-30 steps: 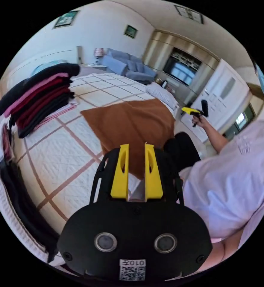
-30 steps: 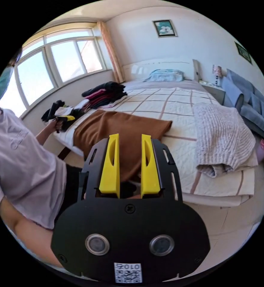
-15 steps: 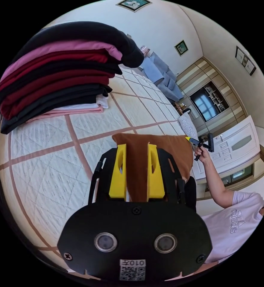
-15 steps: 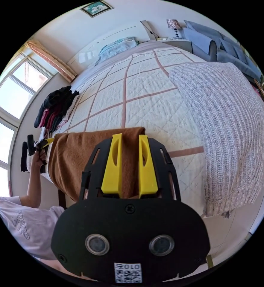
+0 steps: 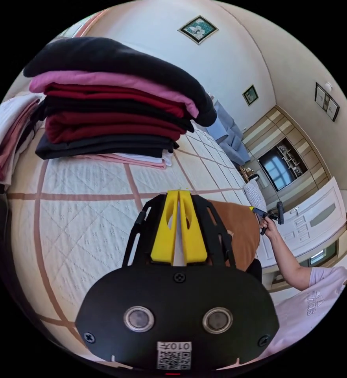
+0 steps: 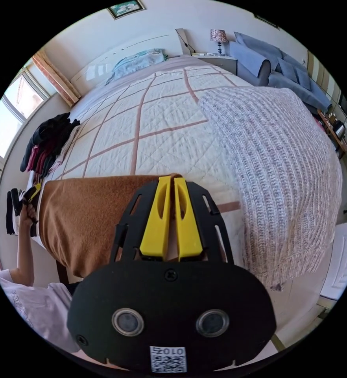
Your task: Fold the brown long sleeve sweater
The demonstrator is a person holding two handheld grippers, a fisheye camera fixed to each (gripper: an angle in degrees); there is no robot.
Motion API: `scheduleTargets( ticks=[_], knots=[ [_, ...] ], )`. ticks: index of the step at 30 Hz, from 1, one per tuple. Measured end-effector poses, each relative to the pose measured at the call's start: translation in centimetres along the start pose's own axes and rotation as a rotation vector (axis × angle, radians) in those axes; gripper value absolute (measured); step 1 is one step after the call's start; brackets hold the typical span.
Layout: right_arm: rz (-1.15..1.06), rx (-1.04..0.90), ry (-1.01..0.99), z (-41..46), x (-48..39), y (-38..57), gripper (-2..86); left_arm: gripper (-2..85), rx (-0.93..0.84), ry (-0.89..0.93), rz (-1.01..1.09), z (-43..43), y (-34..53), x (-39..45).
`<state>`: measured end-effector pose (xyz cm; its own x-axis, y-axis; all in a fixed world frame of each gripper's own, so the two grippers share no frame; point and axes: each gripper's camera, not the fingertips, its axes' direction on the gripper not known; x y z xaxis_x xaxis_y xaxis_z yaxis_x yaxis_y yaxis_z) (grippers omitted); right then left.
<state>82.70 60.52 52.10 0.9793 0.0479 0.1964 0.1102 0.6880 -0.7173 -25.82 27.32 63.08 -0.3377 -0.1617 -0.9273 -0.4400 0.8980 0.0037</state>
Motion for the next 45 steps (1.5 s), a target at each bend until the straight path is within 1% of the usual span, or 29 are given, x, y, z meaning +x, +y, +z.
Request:
scheduleTargets(
  ticks=[2, 5, 7, 9, 11, 14, 17, 21, 23, 25, 28, 31, 32, 38, 40, 42, 44, 45],
  knots=[
    [-0.005, 0.044, -0.037, -0.9, 0.1, 0.7, 4.8, -0.1, -0.017, 0.008, 0.034, -0.4, 0.5, 0.7],
    [0.008, 0.118, -0.048, -3.9, 0.5, 3.1, 6.2, 0.0, -0.06, -0.081, 0.145, -1.9, 2.4, 3.3],
    [-0.025, 0.139, -0.051, -5.9, 0.3, 5.4, 6.3, 0.1, -0.096, -0.124, 0.255, -3.0, 5.1, 5.6],
    [-0.052, 0.125, -0.055, -7.1, 0.0, 8.2, 6.4, 0.3, -0.138, -0.138, 0.297, -3.7, 7.6, 6.9],
    [-0.067, 0.079, -0.05, -7.4, -0.4, 12.0, 6.5, 0.5, -0.176, -0.136, 0.265, -4.4, 10.0, 7.1],
    [-0.045, 0.057, -0.074, -6.5, -0.7, 15.8, 6.5, 1.0, -0.149, -0.077, 0.168, -5.8, 13.7, 6.5],
    [-0.025, 0.045, -0.113, -4.8, -1.2, 17.6, 6.5, 1.4, -0.183, -0.054, 0.13, -5.8, 16.0, 6.3],
    [-0.01, 0.015, -0.162, -3.1, -1.9, 17.3, 6.5, 2.2, -0.236, -0.047, 0.138, -4.5, 17.2, 6.5],
    [-0.011, -0.009, -0.147, -2.1, -2.5, 16.6, 6.4, 2.3, -0.25, -0.018, 0.143, -3.7, 17.3, 6.6],
    [-0.015, -0.037, -0.13, -1.4, -2.8, 16.3, 6.0, 2.0, -0.274, -0.04, 0.154, -2.6, 17.7, 6.8],
    [-0.024, -0.071, -0.132, -1.0, -3.2, 15.9, 4.9, 1.0, -0.267, -0.048, 0.168, -2.1, 18.2, 6.9],
    [-0.04, -0.17, -0.131, -0.6, -3.3, 15.9, 4.1, 0.2, -0.27, -0.034, 0.187, -1.9, 18.7, 7.1],
    [-0.051, -0.168, -0.127, -0.8, -3.2, 16.1, 3.9, 0.1, -0.268, -0.034, 0.187, -2.0, 18.8, 7.1],
    [-0.072, -0.126, -0.156, -4.7, -1.5, 15.3, 3.7, -0.2, -0.247, 0.066, 0.157, -3.0, 18.8, 6.4],
    [-0.07, -0.169, -0.186, -4.7, -0.9, 15.0, 3.7, -0.2, -0.305, 0.05, 0.183, -2.8, 18.7, 6.9],
    [-0.057, -0.216, -0.159, -3.5, -0.2, 14.9, 3.7, -0.2, -0.343, 0.049, 0.178, -2.2, 19.0, 6.6],
    [-0.013, -0.281, -0.148, -1.8, 0.8, 14.8, 3.6, -0.1, -0.347, 0.096, 0.145, -1.9, 19.4, 6.1],
    [-0.007, -0.276, -0.151, -1.8, 0.8, 14.8, 3.6, -0.1, -0.326, 0.137, 0.127, -2.2, 19.6, 6.0]
  ],
)
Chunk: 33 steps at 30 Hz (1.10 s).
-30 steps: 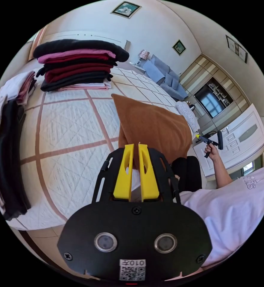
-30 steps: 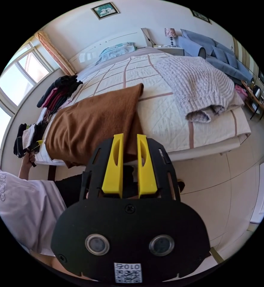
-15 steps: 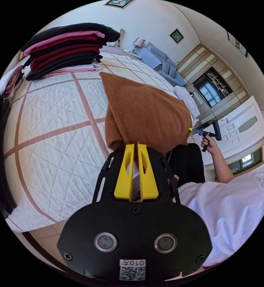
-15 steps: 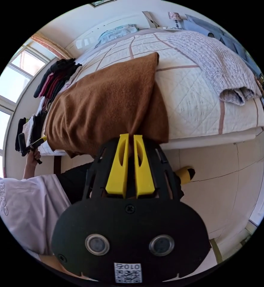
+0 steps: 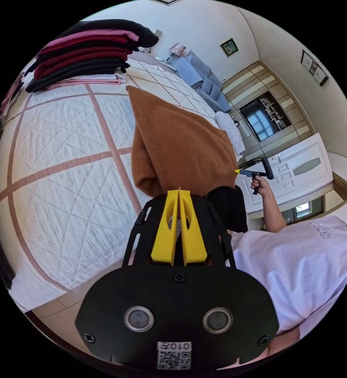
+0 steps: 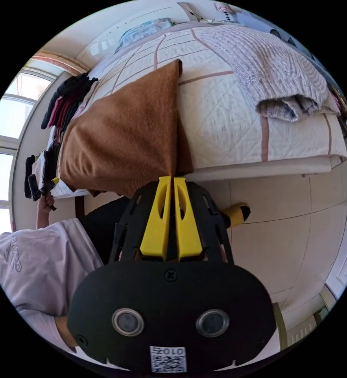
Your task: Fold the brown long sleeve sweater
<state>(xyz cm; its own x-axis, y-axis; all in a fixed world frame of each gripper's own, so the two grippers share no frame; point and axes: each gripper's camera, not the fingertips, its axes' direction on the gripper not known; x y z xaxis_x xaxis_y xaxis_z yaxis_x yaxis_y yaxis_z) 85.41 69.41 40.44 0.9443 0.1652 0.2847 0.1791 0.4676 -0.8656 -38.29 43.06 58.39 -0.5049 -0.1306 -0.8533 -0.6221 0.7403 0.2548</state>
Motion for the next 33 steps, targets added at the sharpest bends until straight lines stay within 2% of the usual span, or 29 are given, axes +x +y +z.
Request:
scheduleTargets(
  ticks=[3, 5, 7, 12, 17, 21, 23, 27, 33],
  knots=[
    [-0.058, 0.014, -0.02, -0.3, -1.3, -0.4, 3.4, 0.2, -0.001, -0.01, 0.022, -0.5, 0.1, 1.0],
    [-0.048, -0.051, 0.098, 1.0, -1.6, -1.1, 3.4, 0.8, -0.065, -0.071, 0.02, 0.3, 0.2, 0.9],
    [-0.045, -0.054, 0.122, 1.2, -1.9, -1.0, 3.9, 1.9, -0.08, -0.112, -0.004, 1.4, 0.8, 0.4],
    [-0.094, 0.059, 0.159, 1.0, -3.1, 0.6, 7.3, 3.7, -0.031, -0.121, 0.011, 2.4, 2.0, 1.4],
    [-0.087, 0.131, -0.025, 1.7, -2.0, 1.3, 5.4, 2.8, -0.023, -0.044, 0.008, 4.2, 2.1, 1.6],
    [-0.072, 0.111, 0.008, 2.3, -1.9, 1.3, 3.7, 0.7, -0.035, -0.069, 0.024, 5.5, 2.1, 2.2],
    [-0.05, 0.103, 0.088, 2.5, -1.6, 1.5, 3.5, 0.4, -0.049, -0.071, 0.042, 5.7, 2.2, 2.4],
    [-0.034, 0.136, 0.039, 2.4, -0.9, 2.1, 3.7, 0.1, -0.059, -0.076, 0.015, 6.0, 3.1, 1.7],
    [-0.042, 0.185, 0.048, 1.7, -1.2, 4.1, 9.8, 0.4, -0.082, -0.099, 0.013, 5.6, 4.2, 2.4]
  ],
)
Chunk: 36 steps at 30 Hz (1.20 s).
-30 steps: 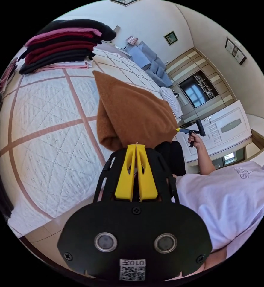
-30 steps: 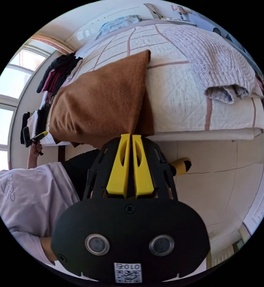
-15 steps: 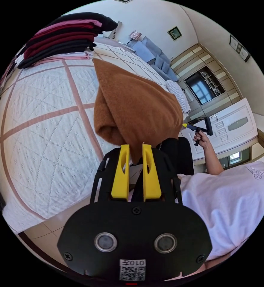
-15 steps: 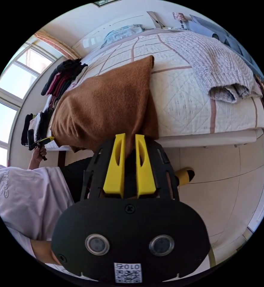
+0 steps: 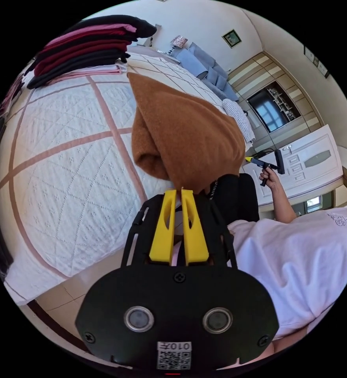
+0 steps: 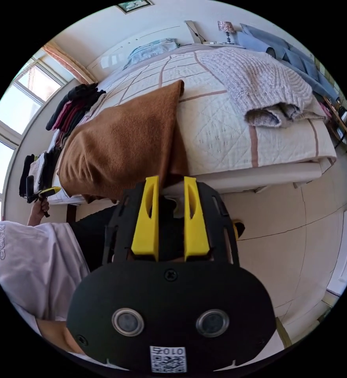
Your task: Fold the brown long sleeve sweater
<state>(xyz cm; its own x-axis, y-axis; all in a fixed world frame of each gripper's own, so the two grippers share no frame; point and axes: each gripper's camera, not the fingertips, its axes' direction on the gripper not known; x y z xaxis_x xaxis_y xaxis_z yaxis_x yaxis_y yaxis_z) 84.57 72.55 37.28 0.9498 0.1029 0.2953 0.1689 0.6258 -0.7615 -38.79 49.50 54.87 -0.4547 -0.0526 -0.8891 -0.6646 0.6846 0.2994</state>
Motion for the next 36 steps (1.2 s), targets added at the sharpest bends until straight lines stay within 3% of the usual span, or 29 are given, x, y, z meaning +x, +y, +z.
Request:
scheduleTargets(
  ticks=[3, 6, 13, 20, 24, 30, 33, 36],
  knots=[
    [0.012, 0.077, -0.016, -0.7, 0.3, 0.6, 13.1, 0.3, -0.018, -0.13, 0.012, -1.7, 0.5, 1.4],
    [0.02, 0.097, -0.065, -0.1, 0.8, 0.1, 14.1, 0.0, 0.097, -0.199, 0.145, -4.1, -0.5, 4.7],
    [0.032, 0.062, -0.206, 3.4, 1.7, -0.9, 10.5, -0.1, 0.165, 0.011, 0.391, -0.4, -5.9, 9.6],
    [-0.019, 0.079, -0.229, 3.0, -0.1, -0.9, 4.1, -0.2, 0.12, 0.136, 0.396, 2.6, -7.7, 8.9],
    [-0.061, 0.089, -0.211, 0.8, -3.3, -1.1, 3.7, -0.2, 0.114, 0.077, 0.36, 3.5, -9.3, 8.1],
    [-0.195, 0.177, -0.198, -7.0, -16.7, -5.7, 4.7, -0.2, 0.024, 0.079, 0.367, 6.0, -9.7, 7.6],
    [-0.431, 0.15, -0.077, -7.2, -29.2, -9.6, 4.8, -0.1, 0.101, 0.168, 0.327, 3.9, -8.4, 5.8],
    [-0.65, 0.053, 0.018, -1.7, -40.9, -13.0, 4.9, -0.1, 0.237, 0.207, 0.241, -0.5, -5.9, 2.1]
  ],
)
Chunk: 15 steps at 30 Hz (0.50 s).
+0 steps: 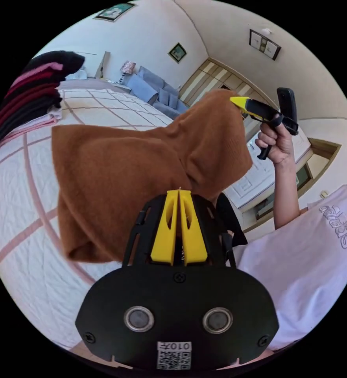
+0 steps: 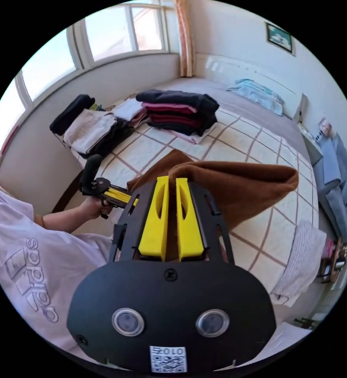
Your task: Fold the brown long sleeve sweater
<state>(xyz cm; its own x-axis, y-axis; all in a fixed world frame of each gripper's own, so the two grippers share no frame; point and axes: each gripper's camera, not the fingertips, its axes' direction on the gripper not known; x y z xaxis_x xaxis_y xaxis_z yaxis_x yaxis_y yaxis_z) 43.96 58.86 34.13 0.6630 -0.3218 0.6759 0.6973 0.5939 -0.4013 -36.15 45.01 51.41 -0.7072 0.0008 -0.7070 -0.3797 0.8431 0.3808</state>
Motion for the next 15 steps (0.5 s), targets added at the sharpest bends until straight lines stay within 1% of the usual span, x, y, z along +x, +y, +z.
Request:
scheduleTargets(
  ticks=[2, 3, 5, 7, 10, 15],
  knots=[
    [-0.105, -0.134, -0.023, 7.1, -4.0, -5.3, 4.9, -0.1, 0.067, -0.007, -0.086, -3.2, 1.7, -2.1],
    [-0.124, -0.16, -0.033, 8.9, -4.8, -6.2, 5.0, -0.1, 0.099, -0.003, -0.133, -5.0, 2.9, -3.5],
    [-0.152, -0.283, -0.103, 15.2, -6.4, -8.5, 5.0, 0.0, 0.124, -0.006, -0.181, -7.0, 4.3, -5.0],
    [-0.143, -0.346, -0.175, 18.1, -6.7, -9.0, 5.0, 0.2, 0.138, -0.007, -0.218, -8.8, 5.5, -6.1],
    [-0.079, -0.322, -0.279, 18.5, -5.9, -9.2, 5.0, 0.9, 0.166, 0.039, -0.244, -10.0, 6.0, -7.3],
    [-0.133, -0.343, -0.335, 17.5, -6.6, -10.3, 4.9, 3.4, 0.181, 0.123, -0.22, -10.0, 4.1, -8.1]
  ],
)
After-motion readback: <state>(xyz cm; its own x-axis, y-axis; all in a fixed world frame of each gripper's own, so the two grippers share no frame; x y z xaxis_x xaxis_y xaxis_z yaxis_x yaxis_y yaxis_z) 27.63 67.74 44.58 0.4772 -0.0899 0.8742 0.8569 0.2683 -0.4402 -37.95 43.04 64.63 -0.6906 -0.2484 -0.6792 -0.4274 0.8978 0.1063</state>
